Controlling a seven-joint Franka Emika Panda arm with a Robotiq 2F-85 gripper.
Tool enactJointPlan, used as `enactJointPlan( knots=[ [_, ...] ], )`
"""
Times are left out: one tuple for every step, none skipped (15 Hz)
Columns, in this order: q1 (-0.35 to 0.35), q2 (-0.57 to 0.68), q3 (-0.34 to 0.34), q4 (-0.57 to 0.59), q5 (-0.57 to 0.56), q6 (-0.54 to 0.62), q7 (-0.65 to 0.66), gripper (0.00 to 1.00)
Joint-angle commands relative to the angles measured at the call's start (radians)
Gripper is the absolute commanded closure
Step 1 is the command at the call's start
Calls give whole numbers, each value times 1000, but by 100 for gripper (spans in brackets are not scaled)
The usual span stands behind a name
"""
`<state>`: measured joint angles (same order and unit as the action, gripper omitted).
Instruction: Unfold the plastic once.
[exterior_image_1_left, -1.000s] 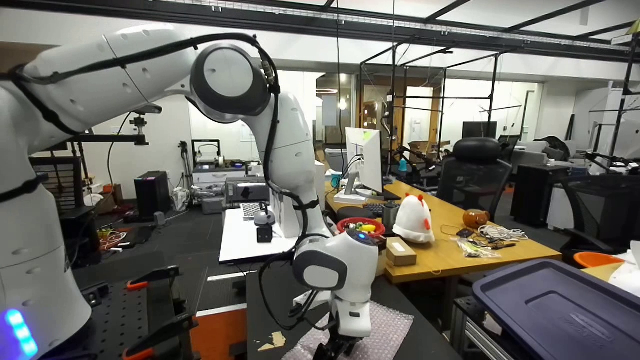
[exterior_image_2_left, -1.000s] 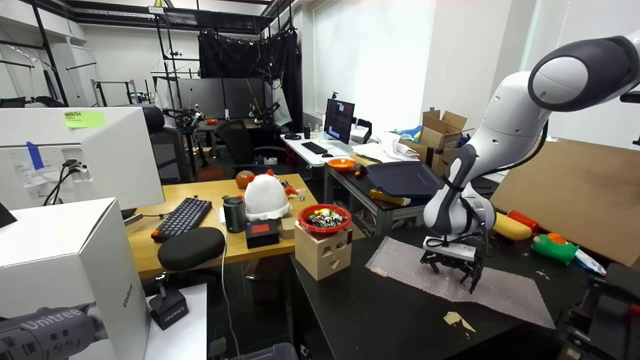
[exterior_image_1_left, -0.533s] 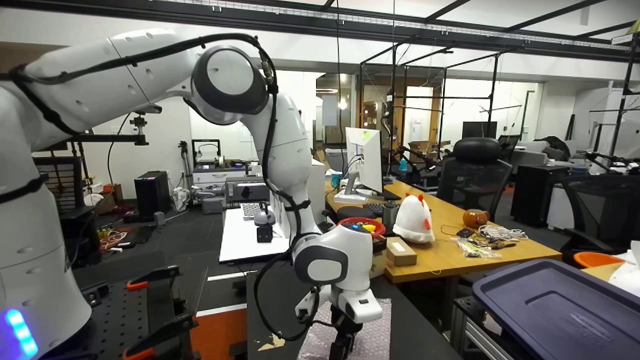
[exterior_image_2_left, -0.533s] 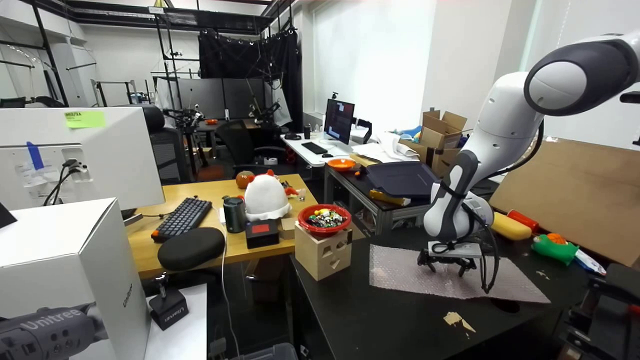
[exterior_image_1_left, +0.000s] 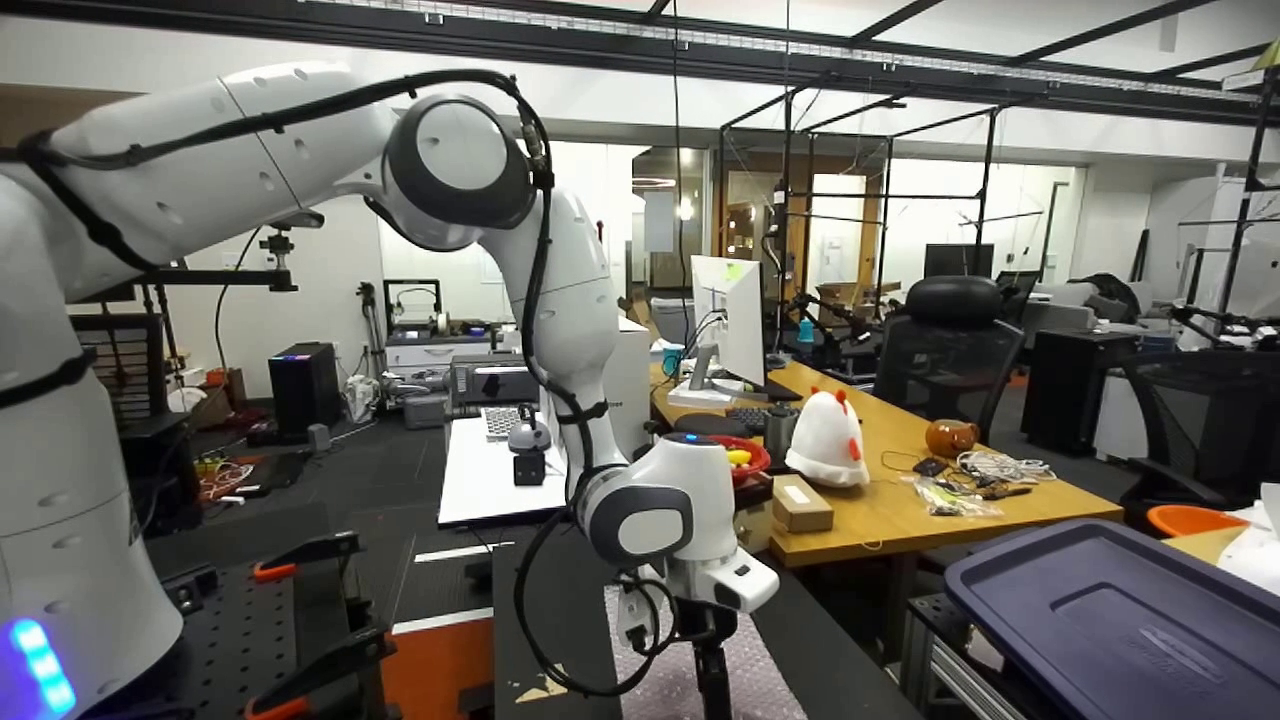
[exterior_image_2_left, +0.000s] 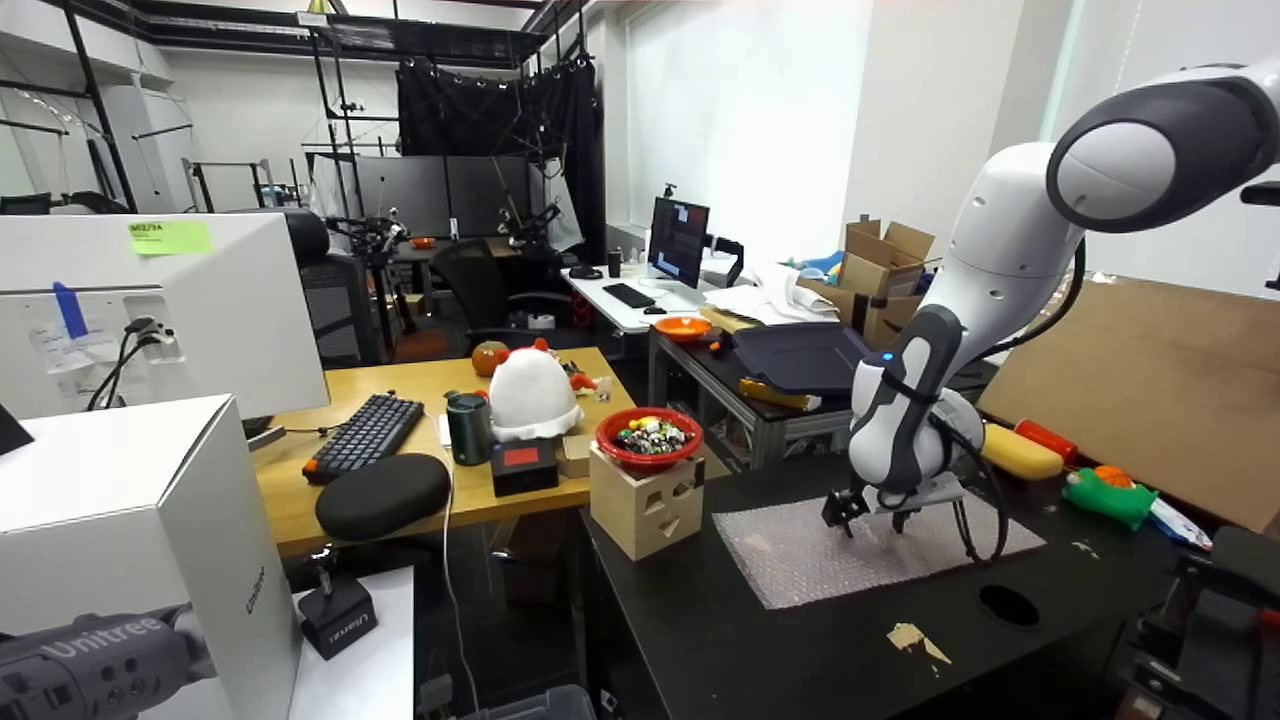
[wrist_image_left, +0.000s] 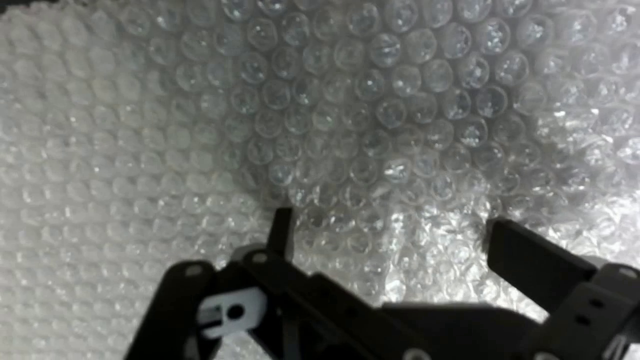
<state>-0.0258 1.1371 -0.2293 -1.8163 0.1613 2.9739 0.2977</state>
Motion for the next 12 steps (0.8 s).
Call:
enactJointPlan(
  knots=[
    [5,-21,-16,-28,-16,31,-43,0],
    [10,-34,-25,-43,-6,20,-32,0],
    [10,-48,-29,-55,-4,0,-29,0],
    [-8,-79,-18,-72,-5,-52,-42,0],
    [-21,-102,-12,-83,-10,-102,-55,0],
    [-28,-126,-11,-96,-13,-148,-57,0],
    [-36,-152,-10,-108,-16,-193,-62,0],
    [-37,-174,-13,-119,-20,-234,-64,0],
    [-37,-201,-17,-134,-20,-268,-59,0],
    [-40,-225,-17,-145,-18,-294,-54,0],
    [-46,-255,-14,-159,-16,-318,-52,0],
    [-50,-283,-13,-171,-14,-348,-47,0]
  ],
)
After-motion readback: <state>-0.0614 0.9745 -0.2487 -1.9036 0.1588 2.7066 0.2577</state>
